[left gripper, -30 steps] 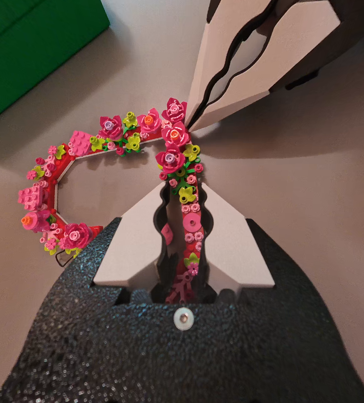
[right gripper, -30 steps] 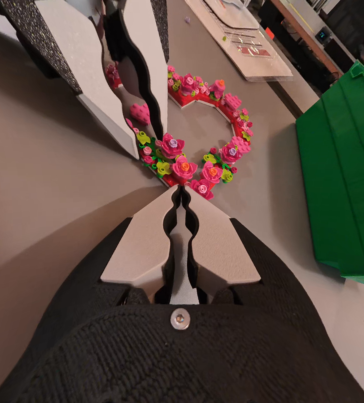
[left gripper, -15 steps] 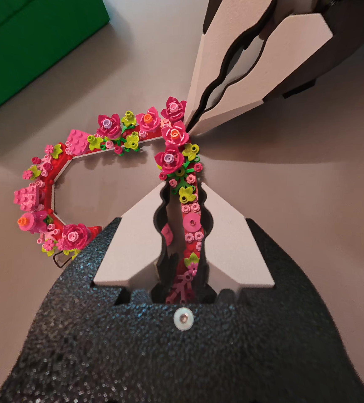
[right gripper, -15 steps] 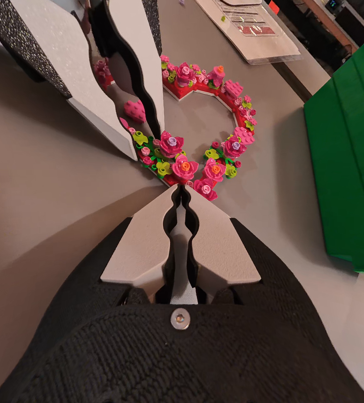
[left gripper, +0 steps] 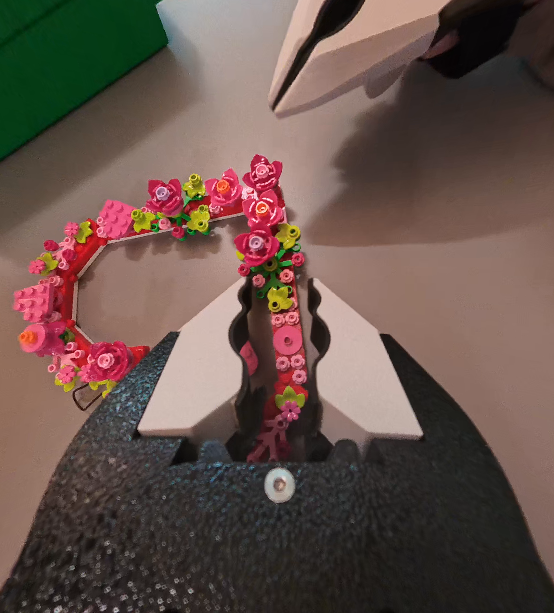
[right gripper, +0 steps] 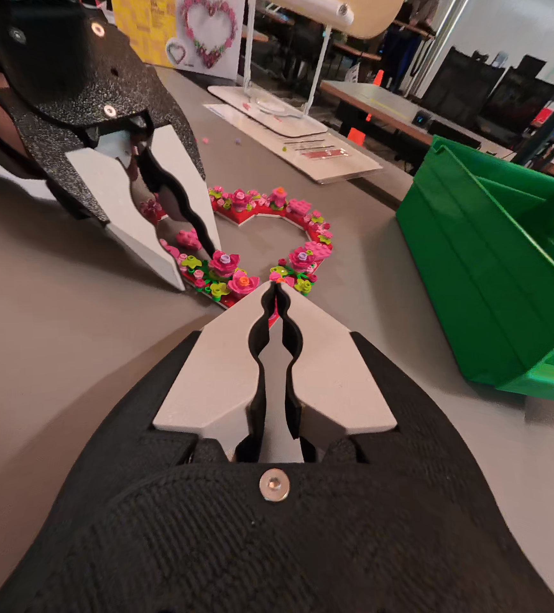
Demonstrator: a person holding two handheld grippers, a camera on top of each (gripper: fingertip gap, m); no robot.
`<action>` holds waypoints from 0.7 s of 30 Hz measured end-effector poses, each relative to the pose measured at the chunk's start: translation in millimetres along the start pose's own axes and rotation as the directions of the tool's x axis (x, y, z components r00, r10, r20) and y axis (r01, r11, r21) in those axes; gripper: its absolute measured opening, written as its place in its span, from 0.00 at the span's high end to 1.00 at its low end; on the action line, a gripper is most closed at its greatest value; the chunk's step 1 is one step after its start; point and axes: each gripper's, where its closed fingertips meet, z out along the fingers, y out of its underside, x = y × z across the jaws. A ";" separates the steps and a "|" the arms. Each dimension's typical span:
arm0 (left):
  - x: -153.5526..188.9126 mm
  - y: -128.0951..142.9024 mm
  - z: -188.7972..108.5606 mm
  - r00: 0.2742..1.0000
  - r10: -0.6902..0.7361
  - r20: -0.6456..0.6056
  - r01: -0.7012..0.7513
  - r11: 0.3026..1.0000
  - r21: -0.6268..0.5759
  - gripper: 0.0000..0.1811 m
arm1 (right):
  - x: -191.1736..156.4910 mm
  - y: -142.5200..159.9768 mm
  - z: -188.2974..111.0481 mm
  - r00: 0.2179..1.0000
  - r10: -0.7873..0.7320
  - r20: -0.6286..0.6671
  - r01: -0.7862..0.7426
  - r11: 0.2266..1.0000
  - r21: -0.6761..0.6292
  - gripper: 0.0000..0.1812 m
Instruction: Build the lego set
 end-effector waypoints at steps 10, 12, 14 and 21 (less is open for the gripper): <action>-10.9 -3.4 -19.0 0.999 -0.036 -0.004 0.036 0.999 0.032 0.78 | 5.3 1.5 2.1 0.998 -0.039 -0.050 0.038 0.999 -0.011 1.00; -21.6 -8.0 -32.6 0.998 -0.046 0.038 0.043 0.995 0.090 0.78 | 13.8 1.0 1.2 0.992 -0.060 -0.110 0.059 0.998 -0.006 1.00; -36.5 -17.4 -53.4 0.991 -0.061 0.121 0.033 0.975 0.220 0.76 | 29.8 -1.7 -1.2 0.966 -0.110 -0.235 0.113 0.994 0.001 1.00; -50.8 -6.4 -107.9 0.951 -0.158 0.264 -0.010 0.843 0.538 0.76 | 63.8 -21.6 -16.4 0.778 -0.229 -0.586 0.315 0.948 0.048 0.98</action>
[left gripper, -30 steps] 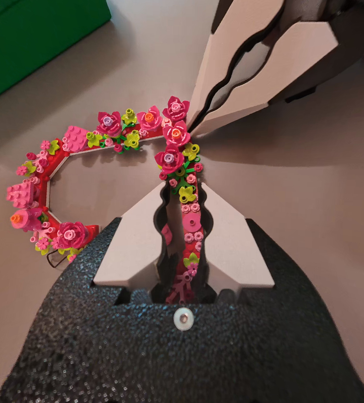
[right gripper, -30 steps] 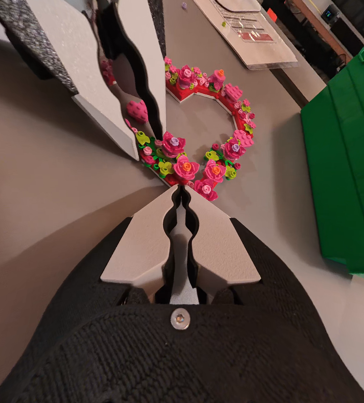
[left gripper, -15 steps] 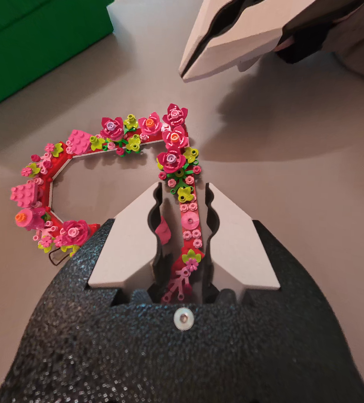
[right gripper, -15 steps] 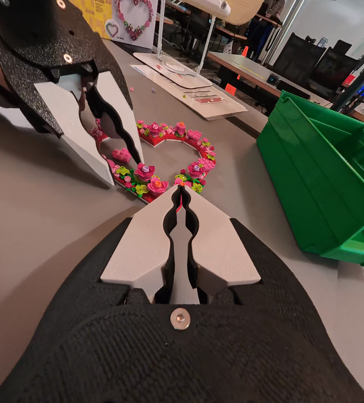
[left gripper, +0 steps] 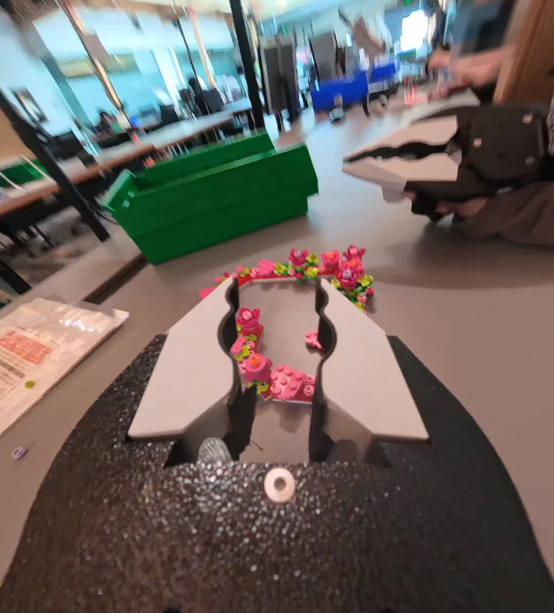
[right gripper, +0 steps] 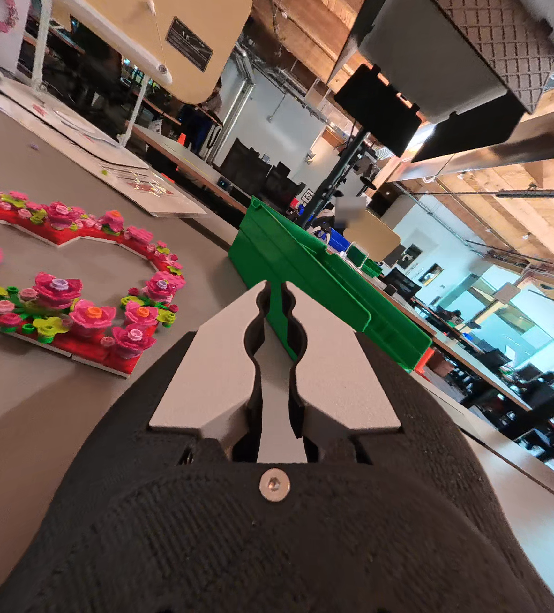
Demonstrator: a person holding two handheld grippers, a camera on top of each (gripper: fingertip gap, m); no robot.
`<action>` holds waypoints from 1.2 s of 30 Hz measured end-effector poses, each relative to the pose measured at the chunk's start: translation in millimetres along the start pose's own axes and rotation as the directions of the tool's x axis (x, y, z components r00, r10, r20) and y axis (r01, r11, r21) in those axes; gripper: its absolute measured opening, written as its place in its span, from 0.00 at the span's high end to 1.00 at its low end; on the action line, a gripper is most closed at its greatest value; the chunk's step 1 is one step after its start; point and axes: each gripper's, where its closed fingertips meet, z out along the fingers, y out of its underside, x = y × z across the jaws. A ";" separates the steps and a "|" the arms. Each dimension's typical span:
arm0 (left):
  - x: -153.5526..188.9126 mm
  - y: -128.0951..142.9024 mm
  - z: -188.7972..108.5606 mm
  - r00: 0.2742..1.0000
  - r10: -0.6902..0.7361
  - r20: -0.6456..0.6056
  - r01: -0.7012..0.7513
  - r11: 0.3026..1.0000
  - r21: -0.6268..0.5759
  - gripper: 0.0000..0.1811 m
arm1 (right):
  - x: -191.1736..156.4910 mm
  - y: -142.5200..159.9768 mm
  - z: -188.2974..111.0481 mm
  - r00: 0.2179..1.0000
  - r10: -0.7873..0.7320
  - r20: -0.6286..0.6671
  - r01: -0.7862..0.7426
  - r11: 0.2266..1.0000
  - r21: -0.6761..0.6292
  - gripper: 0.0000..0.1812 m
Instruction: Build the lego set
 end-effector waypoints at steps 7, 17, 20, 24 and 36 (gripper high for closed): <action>-18.7 -21.9 -25.6 0.991 -0.128 0.042 0.110 0.949 0.295 0.80 | -12.6 1.1 -0.8 0.995 0.016 0.097 -0.015 1.000 -0.012 0.98; 15.0 -11.8 -5.9 0.999 0.021 -0.048 -0.014 0.991 0.136 0.78 | -50.3 14.4 -19.9 0.789 0.292 0.541 -0.205 0.955 -0.216 0.85; 42.4 -7.4 13.8 0.989 0.083 -0.126 -0.082 0.997 0.010 0.72 | -50.6 18.3 -19.1 0.815 0.144 0.561 -0.087 0.988 -0.128 0.82; 74.9 8.6 40.8 0.967 0.120 -0.223 -0.162 0.971 -0.177 0.65 | -57.7 11.9 -27.8 0.807 -0.232 0.543 0.185 0.973 0.141 0.78; 76.7 54.8 78.8 0.959 -0.080 -0.271 -0.085 0.833 -0.546 0.68 | -97.9 25.4 -51.2 0.285 -0.782 0.554 0.640 0.586 0.497 0.83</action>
